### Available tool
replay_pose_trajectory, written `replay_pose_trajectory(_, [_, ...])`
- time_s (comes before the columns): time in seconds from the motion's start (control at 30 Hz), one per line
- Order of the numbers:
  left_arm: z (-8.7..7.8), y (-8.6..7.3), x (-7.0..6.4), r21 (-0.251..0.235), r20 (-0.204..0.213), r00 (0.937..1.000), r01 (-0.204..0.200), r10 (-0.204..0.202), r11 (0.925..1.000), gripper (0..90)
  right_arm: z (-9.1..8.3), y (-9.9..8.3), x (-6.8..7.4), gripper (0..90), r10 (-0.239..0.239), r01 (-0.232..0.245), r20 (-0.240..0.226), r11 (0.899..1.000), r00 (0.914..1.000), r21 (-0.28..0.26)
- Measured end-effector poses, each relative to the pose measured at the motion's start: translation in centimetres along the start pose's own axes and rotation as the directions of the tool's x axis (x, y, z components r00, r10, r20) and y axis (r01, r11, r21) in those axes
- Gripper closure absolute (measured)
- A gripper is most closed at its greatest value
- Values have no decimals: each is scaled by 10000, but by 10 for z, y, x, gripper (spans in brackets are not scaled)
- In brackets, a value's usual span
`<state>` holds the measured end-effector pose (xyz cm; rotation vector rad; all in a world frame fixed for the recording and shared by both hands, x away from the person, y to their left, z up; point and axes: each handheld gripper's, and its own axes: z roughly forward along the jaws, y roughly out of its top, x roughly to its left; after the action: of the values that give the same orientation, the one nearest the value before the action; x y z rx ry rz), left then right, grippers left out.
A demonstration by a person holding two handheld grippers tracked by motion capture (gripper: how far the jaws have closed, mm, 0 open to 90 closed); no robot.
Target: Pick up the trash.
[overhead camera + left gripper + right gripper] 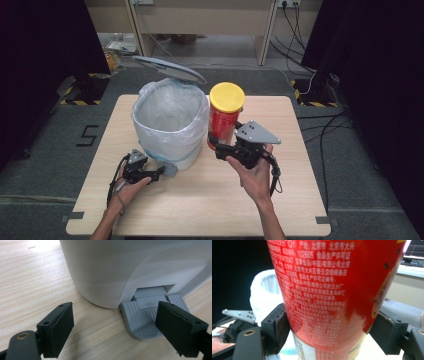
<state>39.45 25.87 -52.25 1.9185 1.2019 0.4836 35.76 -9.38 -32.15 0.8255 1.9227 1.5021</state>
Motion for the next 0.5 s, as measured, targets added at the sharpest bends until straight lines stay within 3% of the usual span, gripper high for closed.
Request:
replay_pose_trajectory(0.17, [0, 0, 1, 28, 41, 10000, 21, -21, 10000, 144, 3, 16, 1, 243, -162, 162, -98, 9998, 9998, -81])
replay_pose_trajectory(0.5, [0, 0, 1, 35, 53, 10000, 38, -38, 10000, 144, 11, 41, 0, 243, -51, 47, -296, 9999, 9995, -152])
